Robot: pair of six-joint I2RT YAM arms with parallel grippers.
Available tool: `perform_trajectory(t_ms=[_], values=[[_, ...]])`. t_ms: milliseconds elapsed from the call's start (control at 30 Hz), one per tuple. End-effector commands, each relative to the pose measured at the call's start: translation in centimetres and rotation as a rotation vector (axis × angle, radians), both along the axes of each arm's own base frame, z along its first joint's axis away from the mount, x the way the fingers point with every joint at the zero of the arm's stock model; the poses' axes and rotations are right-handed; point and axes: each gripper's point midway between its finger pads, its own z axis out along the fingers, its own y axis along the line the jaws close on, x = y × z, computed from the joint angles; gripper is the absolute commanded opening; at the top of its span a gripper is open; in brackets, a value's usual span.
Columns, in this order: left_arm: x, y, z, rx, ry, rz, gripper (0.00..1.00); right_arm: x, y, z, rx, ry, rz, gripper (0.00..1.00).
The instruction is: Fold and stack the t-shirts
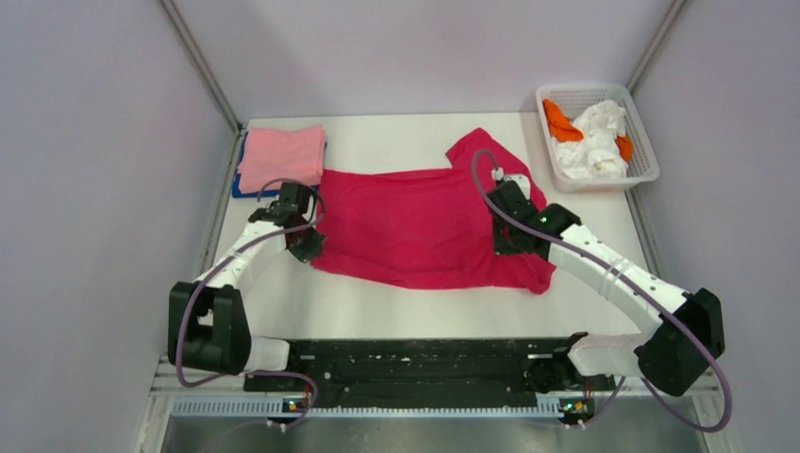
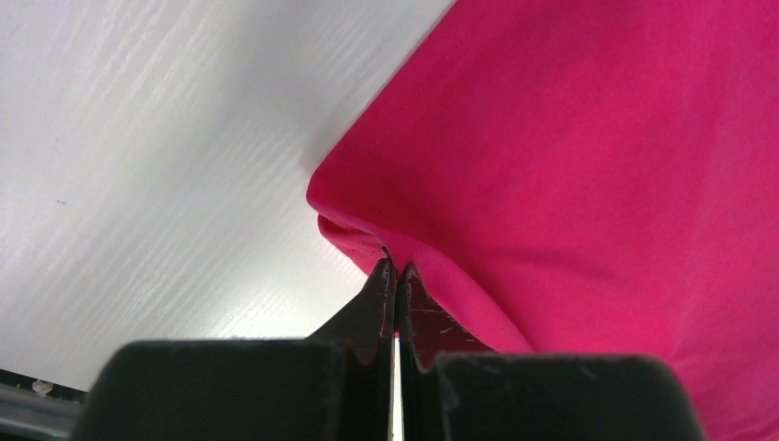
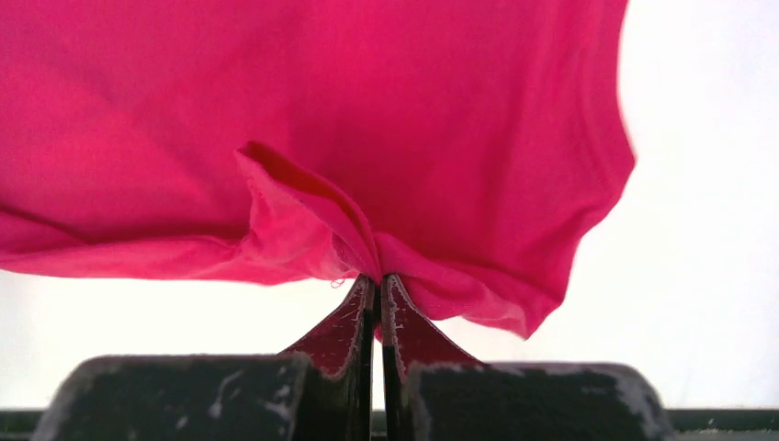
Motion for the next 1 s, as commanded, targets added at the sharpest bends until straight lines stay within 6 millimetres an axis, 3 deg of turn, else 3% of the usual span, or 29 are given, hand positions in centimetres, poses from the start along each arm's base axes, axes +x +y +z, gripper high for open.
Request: perform_trajectory(t_ms=[0, 200, 333, 600, 733, 967], values=[[2.3, 0.7, 0.9, 0.006, -0.025, 0.009, 0.0, 4.4, -0.5, 3.2, -0.031, -0.148, 0.015, 0.0], [4.0, 1.1, 1.1, 0.0, -0.023, 0.014, 0.0, 7.9, -0.6, 4.8, -0.058, -0.217, 0.066, 0.0], [4.7, 1.5, 1.1, 0.005, -0.015, 0.021, 0.0, 9.9, 0.2, 5.4, -0.105, -0.247, 0.202, 0.0], [5.7, 2.5, 1.2, 0.011, -0.046, 0.045, 0.0, 14.8, -1.2, 6.4, -0.241, -0.277, 0.318, 0.0], [6.1, 3.0, 1.1, 0.015, -0.052, 0.058, 0.0, 15.6, 0.0, 5.6, -0.322, -0.268, 0.547, 0.0], [7.5, 3.4, 1.0, 0.024, -0.102, 0.066, 0.0, 18.3, -0.8, 3.6, -0.474, -0.206, 0.788, 0.0]])
